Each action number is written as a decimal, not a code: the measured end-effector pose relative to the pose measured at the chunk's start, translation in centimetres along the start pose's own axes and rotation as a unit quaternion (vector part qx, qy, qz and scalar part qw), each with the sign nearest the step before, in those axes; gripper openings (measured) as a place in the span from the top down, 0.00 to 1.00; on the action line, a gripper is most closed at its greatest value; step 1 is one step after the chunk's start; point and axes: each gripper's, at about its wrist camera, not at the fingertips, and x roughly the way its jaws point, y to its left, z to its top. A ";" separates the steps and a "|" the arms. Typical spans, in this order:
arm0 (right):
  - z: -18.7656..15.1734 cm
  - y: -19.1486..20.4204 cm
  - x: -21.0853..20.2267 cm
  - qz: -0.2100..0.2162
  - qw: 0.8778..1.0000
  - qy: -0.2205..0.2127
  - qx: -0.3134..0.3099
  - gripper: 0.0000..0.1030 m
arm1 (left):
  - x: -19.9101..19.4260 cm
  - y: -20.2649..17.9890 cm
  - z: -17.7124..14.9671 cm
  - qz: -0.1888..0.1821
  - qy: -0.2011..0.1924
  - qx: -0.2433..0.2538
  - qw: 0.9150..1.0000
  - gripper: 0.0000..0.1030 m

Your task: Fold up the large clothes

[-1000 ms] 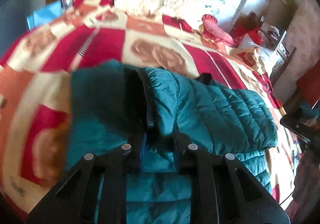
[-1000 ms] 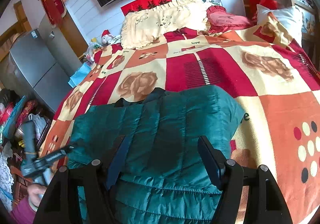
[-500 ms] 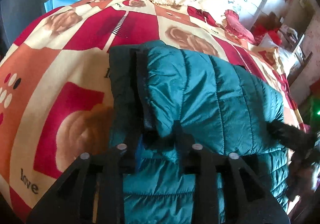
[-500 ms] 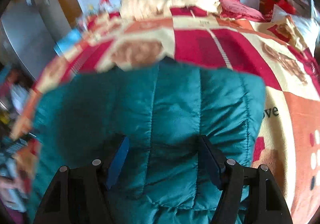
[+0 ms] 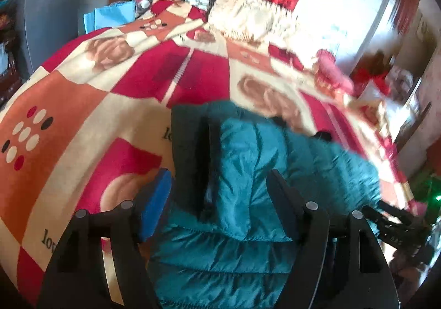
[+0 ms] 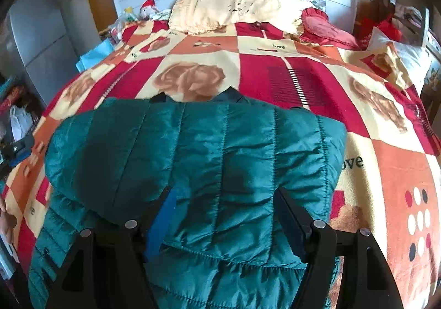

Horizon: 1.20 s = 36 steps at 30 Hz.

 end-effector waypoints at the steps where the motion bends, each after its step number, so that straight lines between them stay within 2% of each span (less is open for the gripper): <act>1: -0.2 0.5 0.5 -0.012 1.000 0.005 -0.007 0.31 | 1.0 -0.3 -0.6 0.015 0.012 0.011 1.000 0.30; 3: -0.8 1.5 1.8 -0.035 0.999 0.019 -0.020 0.31 | 3.2 -0.5 -1.6 0.043 0.044 0.025 0.998 0.30; 5: -2.0 2.1 3.1 -0.052 0.998 0.027 -0.030 0.31 | 4.8 0.0 -2.7 0.041 0.069 0.017 0.997 0.29; 10: -3.4 2.1 4.2 -0.062 0.997 0.023 -0.032 0.31 | 5.0 0.8 -3.5 0.037 0.058 0.005 0.998 0.25; 13: -3.1 1.4 2.9 -0.045 0.998 0.028 -0.028 0.31 | 4.7 0.8 -3.7 0.037 0.055 0.010 0.998 0.25; 17: -3.3 -0.4 -0.3 -0.039 0.999 -0.008 -0.001 0.31 | 4.7 0.9 -4.0 0.034 0.051 0.008 0.998 0.25; 19: -3.4 -1.4 -0.7 -0.055 0.998 -0.016 0.011 0.30 | 4.8 0.8 -3.5 0.035 0.051 0.007 0.998 0.25; 22: -3.6 -3.4 1.0 -0.083 0.996 0.014 0.040 0.29 | 4.6 0.9 -3.6 0.032 0.057 0.007 0.998 0.25; 24: -4.2 -4.4 2.7 -0.065 0.995 0.036 0.063 0.27 | 4.0 1.0 -3.5 0.031 0.061 0.009 0.998 0.25; 27: -4.3 -4.6 2.4 -0.062 0.995 0.029 0.069 0.26 | 2.4 1.3 -3.4 0.034 0.054 0.018 0.998 0.25; 36: -6.1 -5.1 -4.3 -0.040 0.997 0.011 0.070 0.26 | -3.5 3.0 -5.1 0.031 0.022 0.026 0.999 0.25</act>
